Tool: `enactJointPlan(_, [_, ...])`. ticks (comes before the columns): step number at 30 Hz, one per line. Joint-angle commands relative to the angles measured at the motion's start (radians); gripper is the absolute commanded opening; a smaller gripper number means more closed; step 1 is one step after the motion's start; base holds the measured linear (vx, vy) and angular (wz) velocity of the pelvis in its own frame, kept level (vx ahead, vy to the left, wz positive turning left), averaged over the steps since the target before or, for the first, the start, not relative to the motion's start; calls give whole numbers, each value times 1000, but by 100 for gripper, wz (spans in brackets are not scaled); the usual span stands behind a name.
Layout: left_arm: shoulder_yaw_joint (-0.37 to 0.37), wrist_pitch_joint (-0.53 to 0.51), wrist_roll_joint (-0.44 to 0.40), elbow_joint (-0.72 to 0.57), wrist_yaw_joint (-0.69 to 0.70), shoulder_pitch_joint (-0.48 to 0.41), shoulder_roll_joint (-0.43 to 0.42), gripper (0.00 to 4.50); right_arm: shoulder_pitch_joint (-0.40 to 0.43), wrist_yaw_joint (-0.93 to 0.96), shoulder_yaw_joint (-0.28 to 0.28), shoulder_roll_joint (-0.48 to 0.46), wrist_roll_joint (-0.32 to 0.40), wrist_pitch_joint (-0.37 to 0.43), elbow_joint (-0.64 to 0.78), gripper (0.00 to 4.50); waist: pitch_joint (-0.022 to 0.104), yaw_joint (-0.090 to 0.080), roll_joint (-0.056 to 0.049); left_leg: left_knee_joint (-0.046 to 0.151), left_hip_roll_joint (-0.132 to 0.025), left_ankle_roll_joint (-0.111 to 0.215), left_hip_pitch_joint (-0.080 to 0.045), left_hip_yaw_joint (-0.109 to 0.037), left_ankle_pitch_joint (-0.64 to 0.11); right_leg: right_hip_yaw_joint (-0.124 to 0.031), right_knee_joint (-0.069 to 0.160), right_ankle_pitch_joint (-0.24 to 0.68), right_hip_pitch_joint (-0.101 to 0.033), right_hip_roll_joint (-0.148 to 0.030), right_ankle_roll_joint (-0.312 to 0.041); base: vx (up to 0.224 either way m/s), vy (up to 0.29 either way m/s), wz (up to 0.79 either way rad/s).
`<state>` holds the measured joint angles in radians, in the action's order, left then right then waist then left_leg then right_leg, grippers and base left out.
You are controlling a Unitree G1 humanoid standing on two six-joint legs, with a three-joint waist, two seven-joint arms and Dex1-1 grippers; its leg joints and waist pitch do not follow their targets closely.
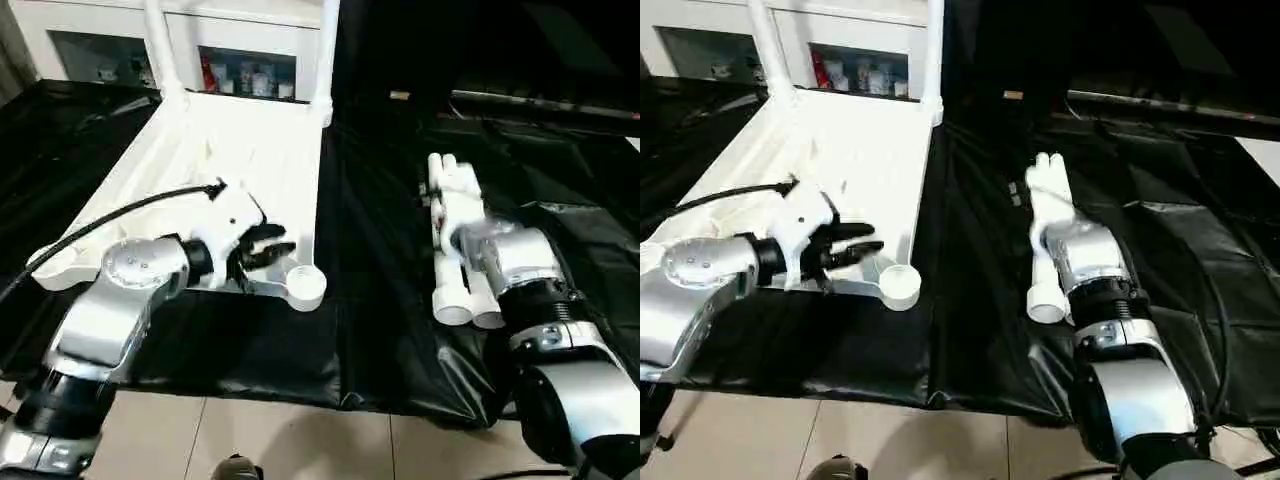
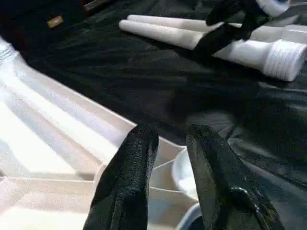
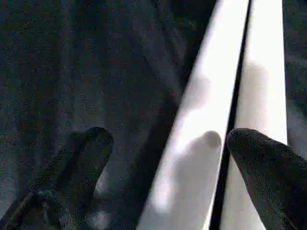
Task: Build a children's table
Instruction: Pick table leg
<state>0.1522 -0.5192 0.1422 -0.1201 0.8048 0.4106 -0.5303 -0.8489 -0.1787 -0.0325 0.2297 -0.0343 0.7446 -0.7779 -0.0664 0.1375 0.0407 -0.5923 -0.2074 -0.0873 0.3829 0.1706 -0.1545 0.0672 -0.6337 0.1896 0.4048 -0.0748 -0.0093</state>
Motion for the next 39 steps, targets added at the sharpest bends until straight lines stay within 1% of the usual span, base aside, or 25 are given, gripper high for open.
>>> enactJointPlan(1, [19,-20,6,-34,14,-6,-11,145,-34,29,-27,6,6,-5,-47,442,77,-7,-9,71,-14,-83,-23,1,-210,-45,62,138,-46,-58,-149,0,0,0])
enactJointPlan(4, [22,-32,9,-45,17,-8,-19,145,-48,33,-36,6,9,-9,-82,442,76,-8,-9,70,-13,-85,-22,1,-217,-46,64,154,-45,-57,-142,0,0,0])
enactJointPlan(6, [25,-38,6,-52,23,-9,-26,145,-55,18,-45,2,23,-11,-97,442,78,-8,-12,70,-13,-84,-21,0,-211,-45,62,145,-46,-57,-141,0,0,0])
enactJointPlan(7, [25,-40,6,-53,24,-9,-26,145,-57,16,-46,1,26,-12,-100,442,78,-8,-10,69,-13,-82,-21,1,-208,-45,61,137,-47,-56,-142,0,0,0])
enactJointPlan(9, [24,-44,7,-56,26,-7,-29,145,-64,-8,-46,-9,41,-13,-99,442,78,-9,-10,69,-13,-80,-20,1,-210,-45,61,134,-47,-56,-145,0,0,0])
enactJointPlan(14, [25,-50,7,-57,27,-2,-32,145,-79,-34,-41,-23,55,-48,-90,442,77,-9,-11,70,-14,-80,-21,1,-222,-45,63,156,-44,-57,-149,0,0,0])
enactJointPlan(16, [27,-51,7,-58,26,-1,-33,145,-88,-38,-45,-28,60,-54,-84,442,78,-11,-13,69,-14,-80,-22,0,-220,-45,62,151,-44,-56,-151,0,0,0])
enactJointPlan(19, [30,-48,3,-57,27,0,-34,145,-106,-26,-52,-25,61,-72,-105,442,77,-13,-12,70,-14,-80,-21,0,-221,-44,60,149,-44,-55,-155,0,0,0])
enactJointPlan(23, [33,-45,-1,-55,26,-2,-34,145,-107,-9,-43,-19,46,-73,-143,442,76,-16,-11,70,-14,-82,-21,0,-229,-45,63,170,-43,-57,-153,0,0,0])
enactJointPlan(26, [36,-43,-5,-55,25,-4,-35,145,-100,3,-31,-20,32,-72,-168,442,78,-17,-10,68,-13,-81,-19,1,-214,-44,61,150,-45,-56,-156,0,0,0])
enactJointPlan(31, [40,-41,-6,-52,28,-4,-40,145,-98,7,-31,-30,42,-60,-191,442,78,-21,-10,68,-12,-78,-17,0,-206,-44,58,135,-48,-56,-158,0,0,0])
enactJointPlan(38, [49,-39,-10,-51,32,-1,-43,145,-109,-10,-60,-49,70,-73,-235,442,78,-23,-10,67,-13,-73,-17,0,-213,-44,59,147,-47,-57,-165,0,0,0])
enactJointPlan(39, [49,-39,-10,-51,32,-1,-44,145,-109,-11,-60,-49,71,-73,-235,442,78,-23,-10,67,-14,-72,-19,0,-214,-44,59,145,-45,-57,-165,0,0,0])
